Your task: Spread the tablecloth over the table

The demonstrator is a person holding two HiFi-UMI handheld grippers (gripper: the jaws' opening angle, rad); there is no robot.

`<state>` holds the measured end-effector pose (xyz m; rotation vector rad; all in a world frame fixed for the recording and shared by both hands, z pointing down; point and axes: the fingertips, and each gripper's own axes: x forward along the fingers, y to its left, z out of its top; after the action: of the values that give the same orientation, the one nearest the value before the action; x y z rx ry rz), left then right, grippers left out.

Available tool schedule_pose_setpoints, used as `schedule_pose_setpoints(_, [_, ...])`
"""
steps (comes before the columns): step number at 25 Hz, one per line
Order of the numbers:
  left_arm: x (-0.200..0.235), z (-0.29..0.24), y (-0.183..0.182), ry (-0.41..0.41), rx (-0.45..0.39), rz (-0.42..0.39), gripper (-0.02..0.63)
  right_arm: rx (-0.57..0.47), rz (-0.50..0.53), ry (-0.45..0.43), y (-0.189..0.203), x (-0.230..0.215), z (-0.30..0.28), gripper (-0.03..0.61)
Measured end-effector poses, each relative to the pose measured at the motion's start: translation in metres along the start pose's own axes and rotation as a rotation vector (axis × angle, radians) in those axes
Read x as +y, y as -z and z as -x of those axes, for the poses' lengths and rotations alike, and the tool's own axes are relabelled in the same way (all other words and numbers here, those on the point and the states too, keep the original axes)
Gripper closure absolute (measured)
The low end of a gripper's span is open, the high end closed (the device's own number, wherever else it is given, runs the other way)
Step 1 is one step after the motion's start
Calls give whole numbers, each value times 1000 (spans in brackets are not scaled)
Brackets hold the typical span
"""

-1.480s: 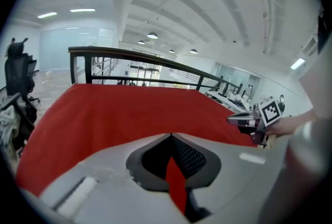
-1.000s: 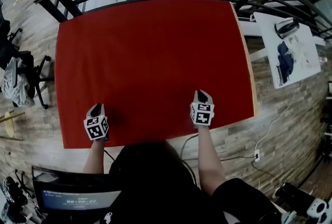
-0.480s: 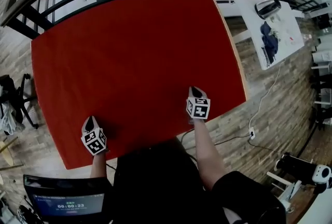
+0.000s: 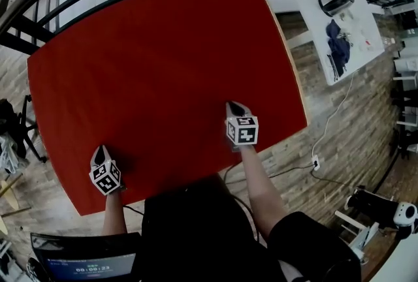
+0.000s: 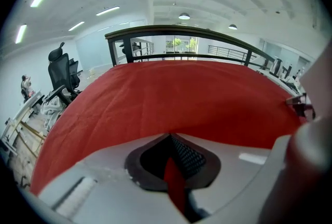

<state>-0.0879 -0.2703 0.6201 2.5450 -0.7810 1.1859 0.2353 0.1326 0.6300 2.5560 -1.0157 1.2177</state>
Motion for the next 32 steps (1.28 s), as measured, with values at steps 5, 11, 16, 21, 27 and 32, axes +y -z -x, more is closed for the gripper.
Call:
schedule_pose_setpoints(5, [-13, 8, -14, 44, -33, -98, 609, -161, -38, -33, -57, -49, 5, 569])
schedule_pose_setpoints(11, [-134, -14, -59, 271, -66, -252, 611, -157, 27, 162, -132, -131, -73, 569])
schedule_pose_setpoints(16, [-244, -48, -100, 361, -91, -365, 611, -88, 62, 218, -132, -138, -85, 571])
schedule_pose_setpoints(21, [-254, -76, -93, 317, -64, -386, 609, -70, 69, 224, -138, -142, -92, 569])
schedule_pose_setpoints(27, [-261, -89, -110, 310, -74, -367, 606, -67, 65, 205, -156, -153, -104, 571])
schedule_pose_setpoints(32, [-268, -100, -121, 331, -79, -357, 604, -73, 72, 212, -166, -160, -111, 571])
